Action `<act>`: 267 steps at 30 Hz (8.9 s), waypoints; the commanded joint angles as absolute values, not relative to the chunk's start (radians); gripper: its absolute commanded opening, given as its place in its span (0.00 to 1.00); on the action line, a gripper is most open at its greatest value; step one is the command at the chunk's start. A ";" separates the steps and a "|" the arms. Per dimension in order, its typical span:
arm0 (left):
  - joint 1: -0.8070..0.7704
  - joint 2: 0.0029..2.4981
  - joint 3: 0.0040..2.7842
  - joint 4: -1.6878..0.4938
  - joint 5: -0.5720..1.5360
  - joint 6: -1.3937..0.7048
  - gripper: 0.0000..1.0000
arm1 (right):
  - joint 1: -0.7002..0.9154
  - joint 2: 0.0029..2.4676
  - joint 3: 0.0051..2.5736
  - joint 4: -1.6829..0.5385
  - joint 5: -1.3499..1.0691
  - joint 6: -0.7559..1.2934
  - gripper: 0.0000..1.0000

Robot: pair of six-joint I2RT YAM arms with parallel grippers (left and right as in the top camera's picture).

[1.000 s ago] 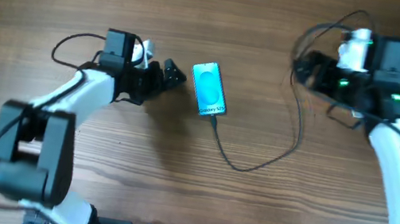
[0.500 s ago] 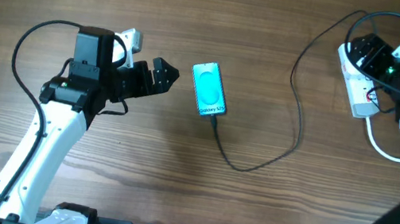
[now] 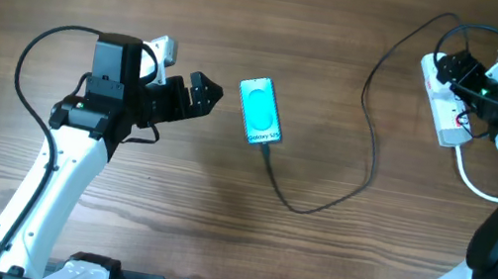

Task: Plug charger to phone and switch on socket

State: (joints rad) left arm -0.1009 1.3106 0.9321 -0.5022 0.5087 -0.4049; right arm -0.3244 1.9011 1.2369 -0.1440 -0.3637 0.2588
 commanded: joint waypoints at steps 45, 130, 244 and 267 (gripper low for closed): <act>-0.102 1.296 0.930 -0.502 0.500 -0.411 1.00 | -0.362 2.074 1.243 -0.096 -0.583 0.246 1.00; -0.102 1.296 0.930 -0.502 0.500 -0.411 1.00 | -0.381 1.832 1.271 -0.241 -0.524 0.212 1.00; -0.102 1.296 0.930 -0.502 0.499 -0.411 1.00 | 0.078 0.005 0.005 0.025 -0.307 0.237 1.00; -0.102 0.492 0.887 -0.828 0.080 -0.395 1.00 | 0.078 0.005 0.005 0.025 -0.307 0.237 1.00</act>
